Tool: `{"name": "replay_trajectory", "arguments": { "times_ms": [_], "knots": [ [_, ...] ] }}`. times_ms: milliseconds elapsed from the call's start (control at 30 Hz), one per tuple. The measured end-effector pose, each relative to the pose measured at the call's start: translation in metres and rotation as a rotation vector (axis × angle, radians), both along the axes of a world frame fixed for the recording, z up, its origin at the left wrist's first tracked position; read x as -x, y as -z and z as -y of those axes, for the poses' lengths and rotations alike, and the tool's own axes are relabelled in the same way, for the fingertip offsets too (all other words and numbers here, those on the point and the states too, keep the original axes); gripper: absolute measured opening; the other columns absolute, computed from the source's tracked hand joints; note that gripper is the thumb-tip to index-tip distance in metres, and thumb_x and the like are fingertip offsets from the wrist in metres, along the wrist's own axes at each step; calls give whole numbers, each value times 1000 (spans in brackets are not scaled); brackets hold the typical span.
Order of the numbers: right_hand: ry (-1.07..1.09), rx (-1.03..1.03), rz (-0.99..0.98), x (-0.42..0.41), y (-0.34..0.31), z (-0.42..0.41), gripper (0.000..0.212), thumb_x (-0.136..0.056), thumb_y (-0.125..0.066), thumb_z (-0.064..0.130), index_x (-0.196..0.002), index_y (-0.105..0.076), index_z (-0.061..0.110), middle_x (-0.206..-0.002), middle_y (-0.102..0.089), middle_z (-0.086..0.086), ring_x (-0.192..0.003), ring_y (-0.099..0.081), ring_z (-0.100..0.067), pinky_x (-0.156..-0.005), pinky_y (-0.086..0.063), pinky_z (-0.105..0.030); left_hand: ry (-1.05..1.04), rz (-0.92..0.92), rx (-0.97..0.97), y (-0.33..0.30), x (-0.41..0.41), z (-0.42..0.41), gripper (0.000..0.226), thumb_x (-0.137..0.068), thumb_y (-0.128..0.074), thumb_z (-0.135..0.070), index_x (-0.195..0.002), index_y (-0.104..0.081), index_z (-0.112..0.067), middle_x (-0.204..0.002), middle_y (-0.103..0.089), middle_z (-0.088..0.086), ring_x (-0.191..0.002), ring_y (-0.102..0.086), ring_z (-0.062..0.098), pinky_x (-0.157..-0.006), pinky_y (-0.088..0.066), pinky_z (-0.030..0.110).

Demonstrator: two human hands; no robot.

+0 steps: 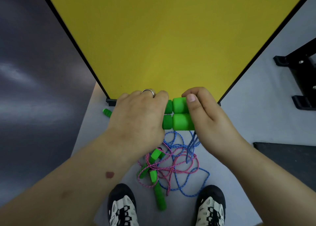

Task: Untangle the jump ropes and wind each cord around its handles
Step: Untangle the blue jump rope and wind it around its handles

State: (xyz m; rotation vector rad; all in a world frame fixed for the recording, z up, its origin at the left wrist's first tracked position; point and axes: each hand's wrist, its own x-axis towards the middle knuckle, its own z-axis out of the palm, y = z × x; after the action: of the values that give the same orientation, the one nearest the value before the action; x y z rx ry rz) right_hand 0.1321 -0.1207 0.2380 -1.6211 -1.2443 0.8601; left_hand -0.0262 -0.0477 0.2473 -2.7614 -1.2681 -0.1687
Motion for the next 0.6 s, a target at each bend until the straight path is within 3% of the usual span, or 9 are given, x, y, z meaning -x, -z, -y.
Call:
{"name": "replay_trajectory", "arguments": {
  "times_ms": [33,133,200,267,333,400,433,500,600],
  "knots": [
    [-39,64,-124,0,-3,-6,11,-104,-47,30,-109,-56,27,-78,-53,3,-70,-47,-8,-64,-40,-28,-3,-4,-6,-2,2,-1,38,-66,-67,-29,-86,-35,-27,-75,-37,-7,-77,-56,28,-63,-30,36],
    [-117,356,-453,-16,-4,-24,31,-95,-51,8,-124,-52,20,-83,-60,-4,-66,-60,-15,-68,-50,-26,-49,6,13,-4,10,-7,37,-68,-65,-25,-87,-33,-28,-74,-32,-7,-77,-53,29,-64,-31,36],
    [-228,395,-200,-28,0,-22,32,-91,-59,24,-121,-55,17,-97,-66,-18,-83,-68,-32,-81,-56,-43,-73,10,29,-6,13,-9,35,-68,-63,-23,-87,-34,-29,-72,-30,-7,-72,-44,27,-64,-29,35],
    [-286,296,189,-29,6,-11,29,-88,-54,40,-110,-61,23,-104,-70,-12,-99,-65,-36,-86,-54,-56,-80,12,51,-7,13,-9,33,-68,-62,-24,-87,-35,-29,-71,-30,-7,-70,-40,26,-63,-29,35],
    [-189,205,186,-28,14,-6,17,-98,-47,28,-105,-63,25,-87,-72,9,-78,-67,-15,-72,-56,-36,-78,30,66,-8,13,-9,30,-68,-60,-24,-85,-36,-28,-72,-34,-6,-70,-42,27,-62,-31,35],
    [-163,171,183,-15,16,-6,26,-100,-45,11,-96,-60,32,-72,-66,16,-56,-52,0,-53,-41,-14,-83,38,61,-9,12,-9,27,-68,-59,-25,-84,-37,-28,-72,-36,-6,-68,-42,28,-62,-32,35],
    [-178,186,216,-9,17,-5,26,-101,-45,11,-91,-56,32,-72,-65,12,-55,-49,-3,-50,-38,-15,-96,38,58,-8,13,-9,26,-69,-59,-26,-84,-38,-28,-72,-36,-6,-68,-41,28,-62,-32,35],
    [-239,209,304,0,25,-1,15,-105,-43,23,-93,-52,26,-78,-62,4,-66,-53,-12,-63,-44,-25,-136,29,53,-4,14,-10,24,-71,-60,-29,-83,-39,-28,-70,-35,-6,-67,-39,27,-62,-32,35],
    [-308,287,512,11,23,5,24,-107,-38,34,-93,-47,15,-78,-55,-5,-70,-51,-28,-67,-45,-44,-172,-5,64,2,14,-13,25,-73,-61,-28,-83,-38,-27,-72,-35,-5,-70,-43,28,-63,-31,35]
  ]
}}
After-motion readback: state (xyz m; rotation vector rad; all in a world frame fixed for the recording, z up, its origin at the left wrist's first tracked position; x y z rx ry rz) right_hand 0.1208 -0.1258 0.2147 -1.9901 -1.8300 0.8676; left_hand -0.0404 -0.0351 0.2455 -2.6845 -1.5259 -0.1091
